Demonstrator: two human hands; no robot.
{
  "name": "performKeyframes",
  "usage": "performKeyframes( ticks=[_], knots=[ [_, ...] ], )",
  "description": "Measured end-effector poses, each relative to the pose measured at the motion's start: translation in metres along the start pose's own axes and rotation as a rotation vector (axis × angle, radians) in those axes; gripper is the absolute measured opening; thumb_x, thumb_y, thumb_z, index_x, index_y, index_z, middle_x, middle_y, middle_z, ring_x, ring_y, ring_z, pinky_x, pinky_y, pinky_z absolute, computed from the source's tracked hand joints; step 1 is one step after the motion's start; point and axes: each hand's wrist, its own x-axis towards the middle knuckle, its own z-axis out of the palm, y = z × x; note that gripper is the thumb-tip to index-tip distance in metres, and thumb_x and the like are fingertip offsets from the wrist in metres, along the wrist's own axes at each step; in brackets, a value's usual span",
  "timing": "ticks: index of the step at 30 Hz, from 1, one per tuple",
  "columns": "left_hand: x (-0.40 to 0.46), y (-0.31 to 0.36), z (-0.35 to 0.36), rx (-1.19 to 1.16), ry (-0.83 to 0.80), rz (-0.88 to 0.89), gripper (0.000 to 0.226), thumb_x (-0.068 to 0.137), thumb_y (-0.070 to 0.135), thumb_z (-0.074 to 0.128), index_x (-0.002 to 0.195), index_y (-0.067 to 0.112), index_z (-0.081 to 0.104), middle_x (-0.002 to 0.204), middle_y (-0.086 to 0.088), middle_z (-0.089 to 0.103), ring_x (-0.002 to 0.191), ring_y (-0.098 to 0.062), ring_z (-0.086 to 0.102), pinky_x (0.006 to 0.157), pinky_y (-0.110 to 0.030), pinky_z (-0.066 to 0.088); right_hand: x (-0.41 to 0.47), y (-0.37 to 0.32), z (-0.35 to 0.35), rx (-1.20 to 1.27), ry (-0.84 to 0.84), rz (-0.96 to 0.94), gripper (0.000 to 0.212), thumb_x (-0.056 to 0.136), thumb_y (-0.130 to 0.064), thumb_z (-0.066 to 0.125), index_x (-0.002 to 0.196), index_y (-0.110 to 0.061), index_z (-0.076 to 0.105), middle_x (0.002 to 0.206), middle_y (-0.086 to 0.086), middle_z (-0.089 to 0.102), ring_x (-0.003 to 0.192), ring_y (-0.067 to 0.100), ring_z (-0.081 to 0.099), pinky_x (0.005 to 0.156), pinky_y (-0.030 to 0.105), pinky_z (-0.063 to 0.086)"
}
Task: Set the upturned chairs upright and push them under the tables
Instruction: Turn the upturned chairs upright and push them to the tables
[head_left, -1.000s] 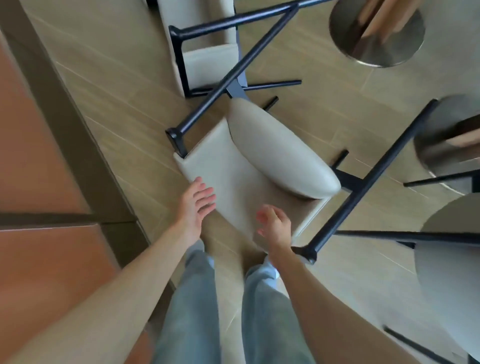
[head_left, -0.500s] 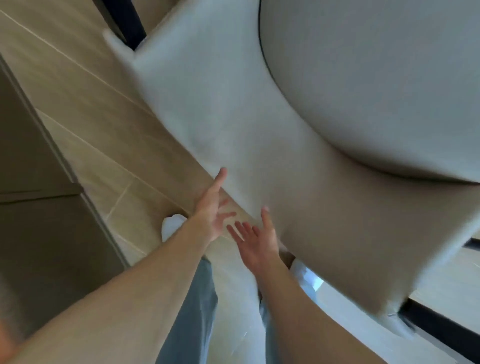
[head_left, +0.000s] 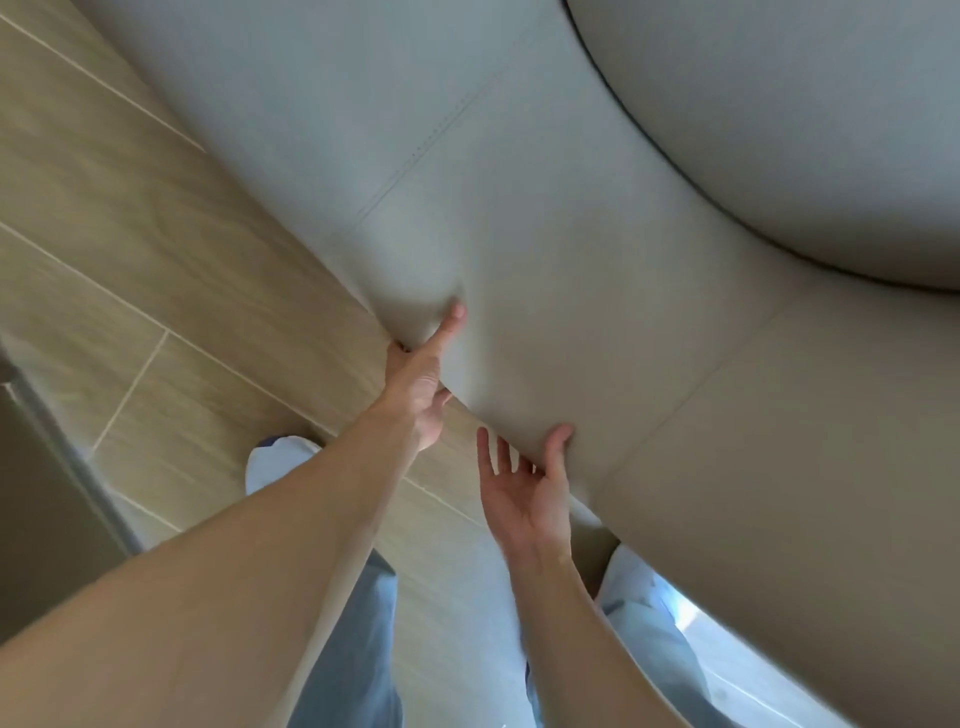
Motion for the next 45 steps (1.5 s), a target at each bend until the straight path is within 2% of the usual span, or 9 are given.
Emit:
performKeyframes(
  ticks=[8,14,16,19,21,26,32,37,45],
  knots=[
    [-0.014,0.005,-0.014,0.057,-0.026,-0.001,0.064,0.074,0.032,0.085,0.130,0.023,0.057,0.124,0.006,0.070,0.117,-0.013,0.062,0.107,-0.050,0.045,-0.017,-0.005,0.007,0.000,0.043,0.005,0.069,0.081,-0.039,0.076,0.141,-0.015,0.050,0.139,0.005,0.057,0.129,0.027,0.053,0.113,0.051,0.041],
    [-0.035,0.023,-0.015,-0.092,-0.066,0.057,0.074,0.055,0.033,0.089,0.121,0.022,0.059,0.109,0.001,0.076,0.085,-0.010,0.073,0.058,-0.023,0.055,-0.059,0.000,0.007,-0.032,0.112,-0.002,0.072,0.076,-0.041,0.082,0.135,-0.011,0.055,0.135,0.008,0.060,0.124,0.025,0.057,0.106,0.048,0.048],
    [-0.055,0.031,-0.023,-0.049,-0.035,0.059,0.071,0.052,0.034,0.090,0.116,0.023,0.061,0.110,0.001,0.076,0.086,-0.010,0.075,0.068,-0.029,0.057,-0.085,0.008,0.013,-0.028,0.123,-0.004,0.071,0.076,-0.041,0.082,0.135,-0.011,0.055,0.135,0.009,0.059,0.124,0.025,0.056,0.106,0.048,0.048],
    [-0.102,0.054,-0.037,0.026,0.014,0.023,0.084,0.058,0.035,0.093,0.132,0.021,0.055,0.116,0.002,0.074,0.104,-0.018,0.071,0.094,-0.044,0.054,-0.141,0.020,0.025,-0.047,0.157,-0.005,0.071,0.076,-0.042,0.082,0.134,-0.012,0.055,0.135,0.011,0.058,0.125,0.027,0.056,0.105,0.050,0.049],
    [-0.145,0.073,-0.046,0.046,0.056,0.020,0.084,0.064,0.034,0.092,0.135,0.018,0.052,0.118,0.001,0.072,0.105,-0.019,0.070,0.097,-0.045,0.053,-0.187,0.027,0.035,-0.082,0.190,0.004,0.070,0.077,-0.044,0.081,0.134,-0.012,0.056,0.134,0.011,0.058,0.124,0.028,0.057,0.105,0.050,0.049],
    [-0.261,0.122,-0.056,0.098,0.154,0.044,0.078,0.063,0.030,0.094,0.129,0.015,0.056,0.116,0.000,0.072,0.098,-0.016,0.071,0.081,-0.037,0.059,-0.307,0.037,0.070,-0.196,0.300,0.018,0.069,0.074,-0.056,0.079,0.127,-0.016,0.061,0.127,0.010,0.063,0.117,0.028,0.061,0.101,0.046,0.052],
    [-0.378,0.168,-0.049,0.133,0.286,0.115,0.048,0.055,0.028,0.098,0.088,0.018,0.065,0.096,0.005,0.073,0.068,-0.002,0.068,0.050,-0.017,0.053,-0.433,0.036,0.122,-0.314,0.473,0.085,0.071,0.067,-0.060,0.082,0.111,-0.006,0.065,0.109,0.018,0.069,0.098,0.031,0.068,0.093,0.046,0.057],
    [-0.431,0.207,-0.028,0.235,0.424,0.149,0.071,0.043,0.042,0.099,0.101,0.020,0.064,0.108,-0.005,0.072,0.100,-0.025,0.069,0.094,-0.042,0.056,-0.496,0.031,0.170,-0.288,0.514,0.111,0.075,0.071,-0.061,0.079,0.108,0.002,0.062,0.097,0.021,0.070,0.083,0.036,0.068,0.069,0.039,0.058],
    [-0.485,0.260,0.053,0.493,0.558,0.158,0.116,0.047,0.056,0.094,0.132,-0.004,0.042,0.137,-0.030,0.050,0.130,-0.046,0.046,0.109,-0.050,0.041,-0.546,-0.038,0.239,-0.302,0.443,0.186,0.074,0.076,-0.056,0.077,0.113,0.006,0.059,0.100,0.026,0.068,0.077,0.039,0.065,0.063,0.041,0.057]
  ],
)
